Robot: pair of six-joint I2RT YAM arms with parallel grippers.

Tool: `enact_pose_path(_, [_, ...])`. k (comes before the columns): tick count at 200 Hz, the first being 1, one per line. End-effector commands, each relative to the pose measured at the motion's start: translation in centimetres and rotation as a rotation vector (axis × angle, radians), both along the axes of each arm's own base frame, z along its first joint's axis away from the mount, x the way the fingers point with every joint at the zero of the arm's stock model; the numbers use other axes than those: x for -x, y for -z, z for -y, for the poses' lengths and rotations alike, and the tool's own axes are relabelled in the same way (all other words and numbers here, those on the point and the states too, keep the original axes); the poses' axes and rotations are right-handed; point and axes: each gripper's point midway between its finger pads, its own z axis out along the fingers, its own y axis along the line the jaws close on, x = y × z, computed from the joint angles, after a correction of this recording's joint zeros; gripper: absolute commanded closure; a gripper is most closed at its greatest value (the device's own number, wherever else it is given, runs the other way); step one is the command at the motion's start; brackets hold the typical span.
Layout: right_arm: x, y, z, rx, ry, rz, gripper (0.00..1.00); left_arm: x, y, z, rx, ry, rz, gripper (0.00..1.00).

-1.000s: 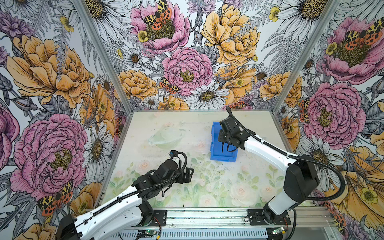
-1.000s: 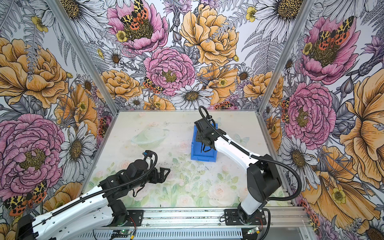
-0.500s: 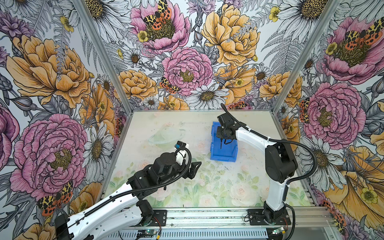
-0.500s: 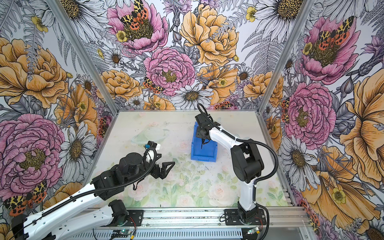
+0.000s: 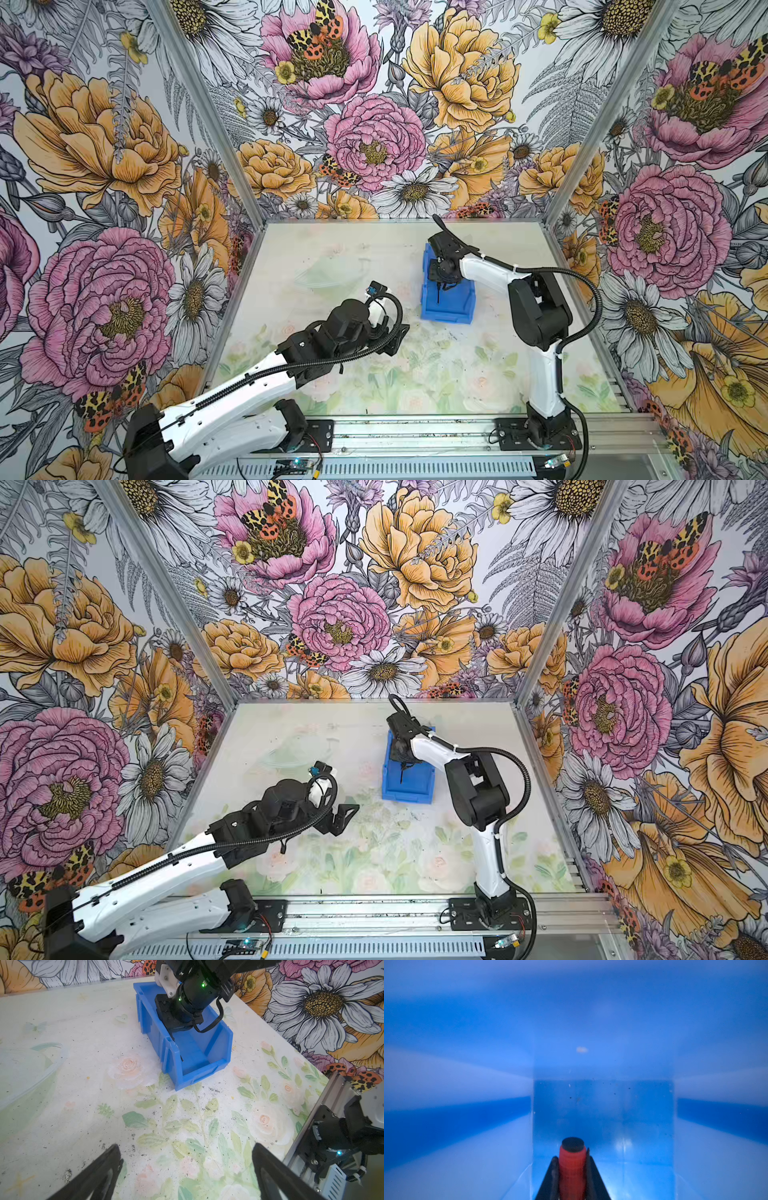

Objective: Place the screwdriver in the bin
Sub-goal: 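Lower the screwdriver into the blue bin and open the right gripper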

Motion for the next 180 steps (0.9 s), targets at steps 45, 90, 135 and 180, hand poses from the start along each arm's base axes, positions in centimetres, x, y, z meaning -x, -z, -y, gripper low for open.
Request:
enact_pose_path(45, [-1.1,1.5,-0.2,0.008,-0.008,-0.013,0.90,-0.6,-1.8,0.8,0.030,0.004,0.042,0.01])
enact_pose_path(90, [-0.7,2.5,0.0,0.013,-0.001,-0.034,0.86,-0.6,-1.7,0.8,0.035,-0.001,0.037,0.01])
enact_pose_path(135, [-0.7,2.2,-0.1,0.008,0.000,-0.024,0.82,-0.4,-1.4,0.5,0.043,-0.010,0.025,0.02])
enact_pose_path(180, [-0.8,1.4,0.0,0.002,0.005,-0.004,0.76,-0.2,-1.4,0.1,0.060,-0.026,0.021,0.01])
